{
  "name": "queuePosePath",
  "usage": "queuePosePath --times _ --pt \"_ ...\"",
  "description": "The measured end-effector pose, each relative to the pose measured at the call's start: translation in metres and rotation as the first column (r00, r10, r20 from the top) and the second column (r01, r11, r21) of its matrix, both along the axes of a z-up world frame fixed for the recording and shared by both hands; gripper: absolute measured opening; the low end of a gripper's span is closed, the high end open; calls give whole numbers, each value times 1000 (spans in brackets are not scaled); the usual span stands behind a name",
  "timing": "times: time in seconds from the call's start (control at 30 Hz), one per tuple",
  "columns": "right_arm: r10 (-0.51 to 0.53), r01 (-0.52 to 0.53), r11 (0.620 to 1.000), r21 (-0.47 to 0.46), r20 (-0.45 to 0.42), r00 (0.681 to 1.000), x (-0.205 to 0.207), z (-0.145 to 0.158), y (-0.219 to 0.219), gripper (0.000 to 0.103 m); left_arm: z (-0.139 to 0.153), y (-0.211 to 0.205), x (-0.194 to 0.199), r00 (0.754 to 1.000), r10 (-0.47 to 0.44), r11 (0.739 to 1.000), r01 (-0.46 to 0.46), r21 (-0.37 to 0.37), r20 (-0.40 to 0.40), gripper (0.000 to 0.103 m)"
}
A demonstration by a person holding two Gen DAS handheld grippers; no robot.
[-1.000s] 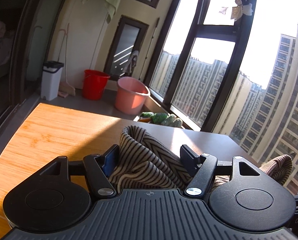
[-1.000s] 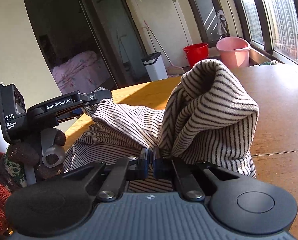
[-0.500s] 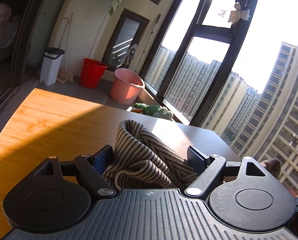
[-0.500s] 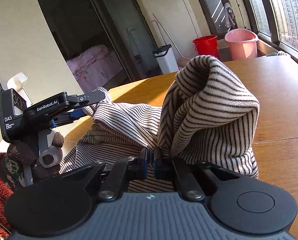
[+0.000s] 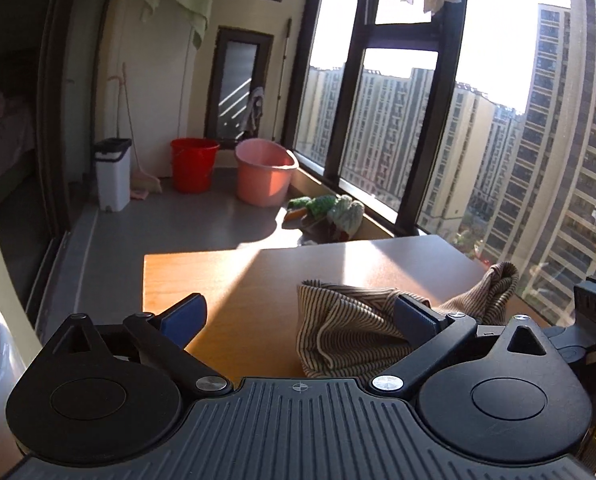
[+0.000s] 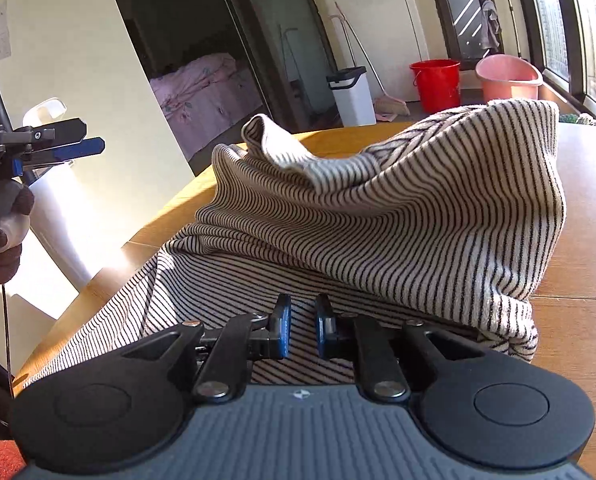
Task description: Fold clothes
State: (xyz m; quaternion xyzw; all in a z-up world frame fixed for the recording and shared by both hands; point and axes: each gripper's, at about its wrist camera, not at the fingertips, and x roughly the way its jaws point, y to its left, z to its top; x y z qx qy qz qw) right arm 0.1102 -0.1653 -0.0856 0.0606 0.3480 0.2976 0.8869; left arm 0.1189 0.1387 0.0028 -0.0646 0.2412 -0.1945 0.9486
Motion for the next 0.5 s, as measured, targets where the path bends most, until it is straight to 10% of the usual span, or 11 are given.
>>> queuePosePath --times 0.2,0.3,0.5 --pt "-29 31 997 -65 42 999 -5 11 3 17 -45 -58 89 990 58 997 -63 -35 -131 103" --pt "-61 73 994 -85 135 989 -1 35 -11 43 -56 -62 105 984 60 994 -73 -75 -171 103" --pt "-335 344 936 -79 107 936 61 41 -60 55 -76 -56 106 964 160 987 -155 43 -212 103"
